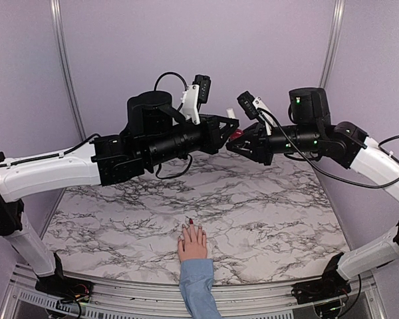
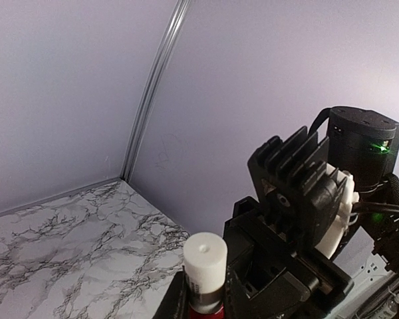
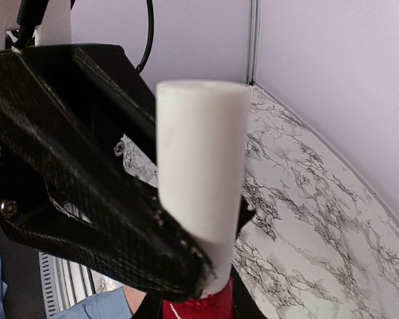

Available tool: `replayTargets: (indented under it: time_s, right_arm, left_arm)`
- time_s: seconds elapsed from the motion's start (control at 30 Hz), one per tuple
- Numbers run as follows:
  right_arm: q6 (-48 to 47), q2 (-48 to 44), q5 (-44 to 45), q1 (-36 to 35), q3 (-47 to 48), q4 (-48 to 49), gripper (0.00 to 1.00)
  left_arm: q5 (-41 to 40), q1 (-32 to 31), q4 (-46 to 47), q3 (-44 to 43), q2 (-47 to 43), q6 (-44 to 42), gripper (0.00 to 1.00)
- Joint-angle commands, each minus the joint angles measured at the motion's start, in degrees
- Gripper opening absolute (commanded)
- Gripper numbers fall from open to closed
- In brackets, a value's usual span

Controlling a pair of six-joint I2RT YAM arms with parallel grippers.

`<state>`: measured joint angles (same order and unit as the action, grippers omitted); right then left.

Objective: Paint the nails
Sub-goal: Screw the nail polish bottle cap onto the nail polish bottle.

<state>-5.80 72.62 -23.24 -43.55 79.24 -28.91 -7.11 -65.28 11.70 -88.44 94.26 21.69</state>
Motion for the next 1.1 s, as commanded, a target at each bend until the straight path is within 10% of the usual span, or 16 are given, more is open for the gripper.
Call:
replayTargets:
  time_s: [0.0,0.6,0.93,1.07]
  right_arm:
    - [-0.7,-0.4,-7.3,-0.2,5.6,5.2,0.00]
    - [0.6,-2.0,-32.2,-0.3,7.4,12.9,0.00]
    - [-0.5,-1.7,-31.5,-0.2,6.5,11.4,0.00]
    - [-0.8,-2.0,-28.9,-0.3,4.8,10.8,0.00]
  left_arm:
    - [7.6,-0.1,-0.2,3.1,-2.2,-1.0,0.00]
    - [40.4,4.5,5.3,10.5,-2.7,-6.0,0.00]
    - [41.9,6.4,6.2,8.7,-3.4,-4.9,0.02]
    - [37.5,6.8,6.6,7.6,-5.4,-4.8,0.27]
